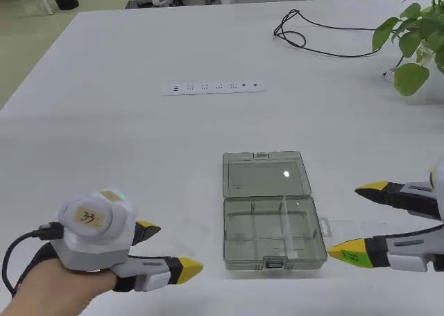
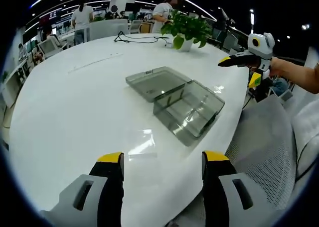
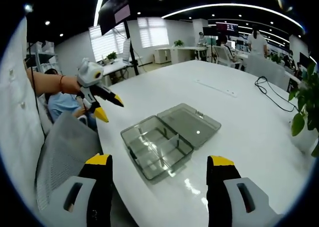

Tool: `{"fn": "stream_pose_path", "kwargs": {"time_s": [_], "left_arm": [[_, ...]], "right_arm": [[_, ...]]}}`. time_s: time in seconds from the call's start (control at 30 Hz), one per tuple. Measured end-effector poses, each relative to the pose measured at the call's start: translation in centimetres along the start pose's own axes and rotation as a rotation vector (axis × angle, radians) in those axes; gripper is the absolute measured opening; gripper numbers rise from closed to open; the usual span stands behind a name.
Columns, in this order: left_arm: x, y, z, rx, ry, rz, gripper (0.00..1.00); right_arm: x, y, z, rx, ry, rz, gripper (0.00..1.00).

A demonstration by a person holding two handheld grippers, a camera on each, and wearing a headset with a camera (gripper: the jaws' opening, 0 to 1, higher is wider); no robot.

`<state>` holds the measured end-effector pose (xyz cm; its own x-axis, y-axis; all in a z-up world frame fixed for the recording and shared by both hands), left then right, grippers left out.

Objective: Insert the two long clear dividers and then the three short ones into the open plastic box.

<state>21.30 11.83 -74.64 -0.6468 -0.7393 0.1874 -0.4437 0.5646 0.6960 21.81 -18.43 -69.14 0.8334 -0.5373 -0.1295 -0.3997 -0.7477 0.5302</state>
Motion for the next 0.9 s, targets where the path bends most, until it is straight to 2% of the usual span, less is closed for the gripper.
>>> {"fn": "stream_pose_path", "kwargs": {"time_s": [0.03,0.13,0.23,0.43,0.5,0.57,0.9], "left_arm": [[-0.1,-0.1,0.2,-0.025,0.009,-0.014,0.61],[-0.2,-0.5,0.4,-0.045,0.006,-0.030,0.55],[-0.4,-0.9,0.8,-0.082,0.005,-0.054,0.53],[-0.9,-1.8,1.9,-0.171,-0.012,-0.089,0.48],[-1.2,-2.2,1.8,-0.173,-0.007,-0.104,0.47],[-1.4,-2.5,1.8,-0.196,0.004,-0.112,0.46],[-1.9,-3.8,2.6,-0.293,-0.037,-0.143,0.44]], "right_arm": [[0.1,0.2,0.1,0.001,0.005,0.000,0.78],[0.3,0.7,0.6,0.019,0.034,0.002,0.78],[0.5,1.1,1.1,0.038,0.041,-0.001,0.79],[0.5,1.6,2.5,0.035,0.058,-0.001,0.80],[0.5,1.8,2.7,0.047,0.055,0.001,0.80],[0.4,1.9,2.9,0.053,0.053,0.001,0.80],[0.5,2.5,3.6,0.072,0.040,0.017,0.79]]}}
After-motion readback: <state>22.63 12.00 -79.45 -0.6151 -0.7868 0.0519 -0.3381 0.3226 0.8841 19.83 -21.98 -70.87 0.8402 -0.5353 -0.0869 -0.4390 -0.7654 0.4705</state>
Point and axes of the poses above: the centre of the closed fingertips' face, and the gripper's own axes: y roughly backward along the fingers, x roughly to its right, z roughly out of its underside, the point moved 6 cm from there along y, roughly backward along the fingers, and after that the axes turned 2 degrees about x, right-handed, at the moved point
